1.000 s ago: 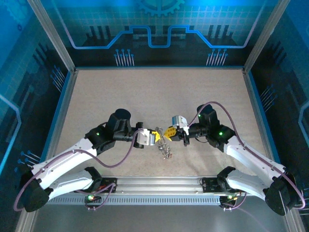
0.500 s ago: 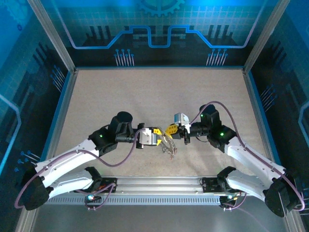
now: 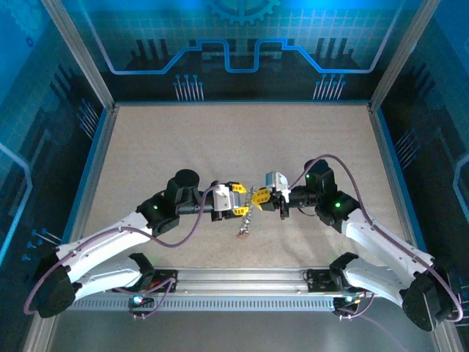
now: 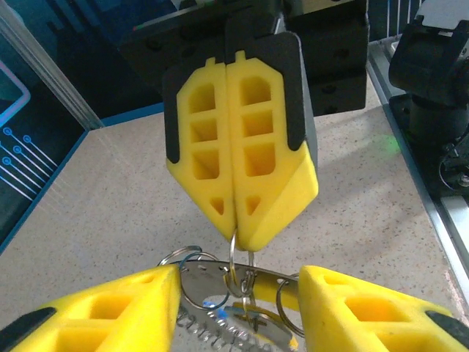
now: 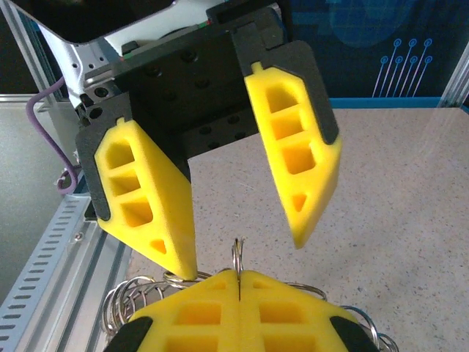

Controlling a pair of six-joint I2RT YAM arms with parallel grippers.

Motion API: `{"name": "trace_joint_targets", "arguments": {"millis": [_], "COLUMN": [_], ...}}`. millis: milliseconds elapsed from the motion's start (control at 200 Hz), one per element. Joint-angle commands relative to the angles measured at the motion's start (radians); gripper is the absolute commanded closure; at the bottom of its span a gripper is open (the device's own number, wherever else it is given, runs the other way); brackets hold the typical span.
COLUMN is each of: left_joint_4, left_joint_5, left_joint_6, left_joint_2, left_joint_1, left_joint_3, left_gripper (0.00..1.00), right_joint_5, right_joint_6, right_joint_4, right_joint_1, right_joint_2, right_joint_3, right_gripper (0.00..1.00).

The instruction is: Put the keys on the keyring

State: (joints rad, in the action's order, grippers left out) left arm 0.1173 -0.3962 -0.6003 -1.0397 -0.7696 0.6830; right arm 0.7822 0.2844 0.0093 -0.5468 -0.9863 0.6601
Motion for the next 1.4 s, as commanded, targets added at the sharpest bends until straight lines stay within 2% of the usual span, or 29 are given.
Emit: {"name": "trace_joint_targets", "arguments": {"millis": [0,110,285,490,750,1046,1116,1146,1396], "left_joint_4": [-0.005,-0.026,-0.109,-0.117,-0.183,-0.255,-0.304,-0.326,-0.468], "left_joint_5": [0.011,-0.007,-0.023,-0.053,-0.061,-0.039,-0.031,-0.033,-0.069], "left_joint_6": [0.004,-0.006,-0.014,0.014,0.010,0.004,-0.002,-0.014,-0.073], "left_joint_2": [0.011,0.006,-0.031,-0.046,-0.064,-0.074,-0.081,-0.085,-0.121], "left_joint_1": [-0.008,-0.007,-0.007,-0.007,-0.007,-0.008,-0.007,-0.007,-0.008], "left_joint_3": [-0.005,0.014,0.076,0.100,0.148,0.208,0.236,0.248,0.329], "left_gripper": [0.51,0.54,0.72,0.77,1.00,1.00,1.00,1.00,1.00], "right_joint_5": [0.008,0.006,0.005,-0.008,-0.021,-0.086,-0.122,-0.133,-0.172], "right_joint_6": [0.008,0.013,0.018,0.029,0.037,0.133,0.159,0.172,0.230], "right_joint_4": [0.034,0.032,0.029,0.016,0.013,-0.115,-0.161,-0.182,-0.271], "right_joint_1": [0.004,0.004,0.003,0.001,-0.001,-0.038,-0.050,-0.052,-0.079], "right_joint_2": [0.037,0.043,0.050,0.058,0.060,0.055,0.046,0.041,-0.009], "right_joint_3": [-0.014,-0.019,-0.019,-0.021,-0.028,0.003,0.022,0.031,0.091], "right_gripper": [1.00,1.00,1.00,1.00,1.00,1.00,0.82,0.78,0.77]}}
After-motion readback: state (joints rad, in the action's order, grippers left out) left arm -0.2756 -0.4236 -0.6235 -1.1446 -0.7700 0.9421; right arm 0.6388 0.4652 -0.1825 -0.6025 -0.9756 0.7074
